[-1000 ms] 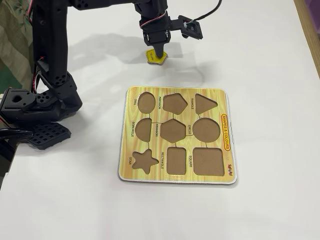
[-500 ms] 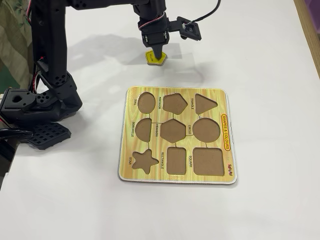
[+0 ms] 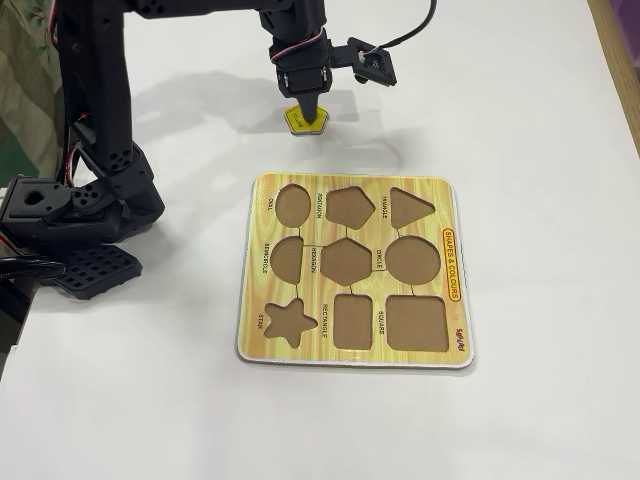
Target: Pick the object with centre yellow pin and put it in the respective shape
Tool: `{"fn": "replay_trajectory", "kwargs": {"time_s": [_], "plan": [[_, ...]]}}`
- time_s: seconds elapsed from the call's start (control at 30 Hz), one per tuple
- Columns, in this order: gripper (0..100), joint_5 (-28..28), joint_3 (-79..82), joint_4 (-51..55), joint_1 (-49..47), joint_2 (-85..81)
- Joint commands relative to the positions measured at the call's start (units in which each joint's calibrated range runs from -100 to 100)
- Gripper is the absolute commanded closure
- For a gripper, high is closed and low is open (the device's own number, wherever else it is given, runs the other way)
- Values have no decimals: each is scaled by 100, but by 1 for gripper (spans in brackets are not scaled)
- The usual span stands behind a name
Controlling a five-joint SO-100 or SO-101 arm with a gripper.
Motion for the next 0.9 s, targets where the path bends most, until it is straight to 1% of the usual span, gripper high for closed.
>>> {"fn": "replay_trajectory", "kwargs": {"time_s": [0.0, 0.07, 0.37, 0.6, 0.77, 0.87], "plan": [[95, 20, 18, 98, 86, -207], [99, 20, 18, 107, 86, -207], [99, 20, 99, 98, 106, -266], [99, 26, 108, 98, 428, -684], [99, 407, 99, 98, 828, -927], [99, 433, 108, 107, 1092, -1111]]}}
